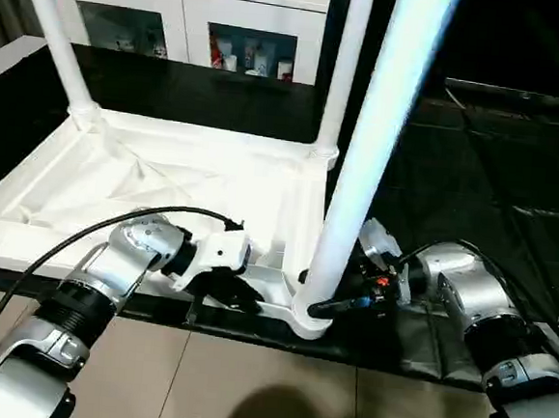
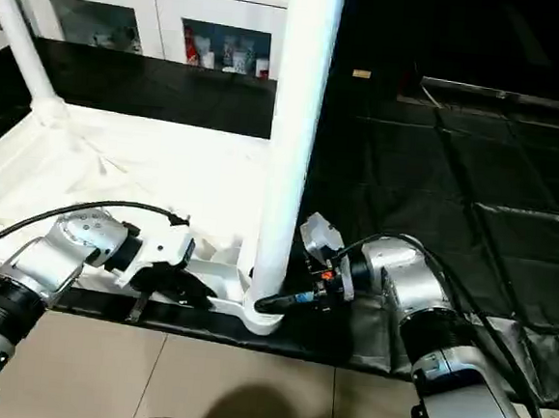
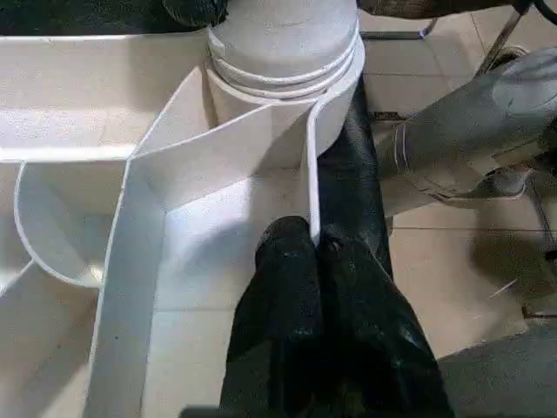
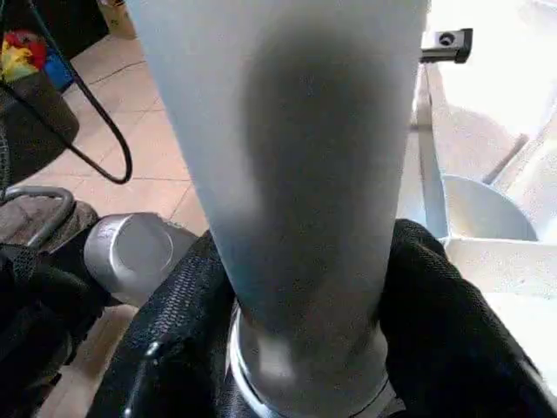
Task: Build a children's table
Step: Rotate leg to tighten
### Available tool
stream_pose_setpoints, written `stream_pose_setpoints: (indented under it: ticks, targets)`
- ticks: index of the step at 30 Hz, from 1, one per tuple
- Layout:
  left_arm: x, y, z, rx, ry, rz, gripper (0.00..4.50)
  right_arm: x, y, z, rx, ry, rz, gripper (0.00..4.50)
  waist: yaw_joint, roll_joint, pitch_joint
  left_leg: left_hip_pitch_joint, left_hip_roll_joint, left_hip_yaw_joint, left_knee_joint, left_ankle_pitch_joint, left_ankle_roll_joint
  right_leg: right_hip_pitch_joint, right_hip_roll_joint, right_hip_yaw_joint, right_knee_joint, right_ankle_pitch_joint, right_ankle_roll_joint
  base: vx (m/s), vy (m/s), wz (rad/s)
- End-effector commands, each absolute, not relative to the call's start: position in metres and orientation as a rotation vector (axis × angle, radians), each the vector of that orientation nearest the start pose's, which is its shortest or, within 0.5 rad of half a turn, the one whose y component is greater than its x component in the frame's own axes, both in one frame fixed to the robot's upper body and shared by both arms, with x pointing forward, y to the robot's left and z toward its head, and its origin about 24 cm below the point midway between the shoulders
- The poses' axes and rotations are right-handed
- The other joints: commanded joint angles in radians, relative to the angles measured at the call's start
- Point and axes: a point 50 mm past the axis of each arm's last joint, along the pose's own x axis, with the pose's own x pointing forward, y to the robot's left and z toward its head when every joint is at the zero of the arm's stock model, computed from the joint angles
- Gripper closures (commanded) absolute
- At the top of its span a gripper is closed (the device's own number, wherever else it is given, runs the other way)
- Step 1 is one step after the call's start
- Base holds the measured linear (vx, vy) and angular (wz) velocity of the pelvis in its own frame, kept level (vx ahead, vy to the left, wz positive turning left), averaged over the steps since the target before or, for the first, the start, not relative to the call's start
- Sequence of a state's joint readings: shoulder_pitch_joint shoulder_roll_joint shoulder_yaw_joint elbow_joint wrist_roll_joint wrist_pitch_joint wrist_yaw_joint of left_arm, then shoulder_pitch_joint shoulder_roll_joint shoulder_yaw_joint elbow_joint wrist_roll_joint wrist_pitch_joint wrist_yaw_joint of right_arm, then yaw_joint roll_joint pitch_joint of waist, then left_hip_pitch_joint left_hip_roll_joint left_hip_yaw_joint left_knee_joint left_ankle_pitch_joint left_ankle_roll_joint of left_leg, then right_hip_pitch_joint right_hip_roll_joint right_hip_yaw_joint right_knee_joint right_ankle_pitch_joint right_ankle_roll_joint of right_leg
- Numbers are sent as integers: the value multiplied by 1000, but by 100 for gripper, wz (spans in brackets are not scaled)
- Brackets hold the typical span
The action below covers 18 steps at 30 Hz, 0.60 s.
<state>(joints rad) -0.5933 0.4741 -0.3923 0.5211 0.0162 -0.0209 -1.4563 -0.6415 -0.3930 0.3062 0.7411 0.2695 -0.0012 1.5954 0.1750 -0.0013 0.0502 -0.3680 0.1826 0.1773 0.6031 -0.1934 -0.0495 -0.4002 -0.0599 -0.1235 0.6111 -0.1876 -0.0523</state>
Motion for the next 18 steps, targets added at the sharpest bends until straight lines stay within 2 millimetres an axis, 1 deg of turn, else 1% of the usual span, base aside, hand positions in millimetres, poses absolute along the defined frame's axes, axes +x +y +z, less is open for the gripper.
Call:
stream_pose_setpoints:
  ticks: [1, 7, 9, 10, 12, 13, 14, 15, 16, 17, 18]
  targets:
    - [293, 137, 55, 614, 510, -1694, 450, 305, -138, 67, -110, 345, 1742, 241, -5, -5, -71, 13, 71, -21, -64, -103, 85, 54, -111, 74, -72, -218, -149, 0, 0, 0]
    - [294, 138, 53, 605, 518, -1678, 450, 303, -137, 66, -79, 339, 1743, 249, -5, -6, -72, 9, 69, -21, -63, -96, 83, 57, -112, 74, -70, -213, -144, 0, 0, 0]
    - [296, 136, 54, 572, 516, -1648, 450, 302, -137, 65, -50, 333, 1741, 250, -5, -6, -72, 10, 69, -20, -63, -96, 84, 57, -111, 74, -70, -210, -144, 0, 0, 0]
    - [300, 135, 54, 556, 521, -1604, 450, 302, -135, 65, -27, 315, 1725, 250, -4, -4, -72, 11, 69, -20, -62, -98, 84, 56, -111, 74, -71, -215, -146, 0, 0, 0]
    - [308, 132, 54, 528, 538, -1511, 450, 305, -130, 62, -7, 286, 1640, 250, -4, -2, -70, 15, 71, -19, -63, -112, 76, 52, -112, 75, -74, -230, -149, 0, 0, 0]
    - [311, 130, 55, 497, 533, -1479, 450, 307, -128, 61, 2, 279, 1598, 250, -6, -4, -69, 16, 70, -19, -64, -116, 72, 52, -111, 75, -76, -237, -149, 0, 0, 0]
    - [315, 127, 57, 448, 527, -1439, 450, 310, -125, 58, 13, 281, 1536, 250, -9, -6, -68, 11, 67, -21, -66, -119, 64, 58, -112, 74, -78, -257, -141, 0, 0, 0]
    - [317, 124, 58, 418, 523, -1418, 450, 311, -122, 57, 20, 284, 1501, 251, -11, -3, -67, 14, 65, -20, -66, -125, 55, 55, -112, 73, -83, -286, -133, 0, 0, 0]
    - [321, 120, 60, 387, 513, -1380, 450, 315, -118, 55, 16, 287, 1439, 251, -18, -1, -65, 13, 63, -22, -68, -137, 44, 57, -112, 71, -87, -319, -124, 0, 0, 0]
    - [322, 119, 60, 378, 510, -1366, 450, 316, -116, 54, 13, 288, 1418, 252, -22, -4, -65, 13, 62, -24, -70, -152, 34, 60, -116, 70, -93, -353, -112, 0, 0, 0]
    - [322, 119, 60, 378, 510, -1366, 450, 316, -116, 54, 13, 288, 1418, 252, -25, -5, -65, 11, 60, -25, -70, -152, 33, 63, -116, 69, -93, -361, -106, 0, 0, 0]
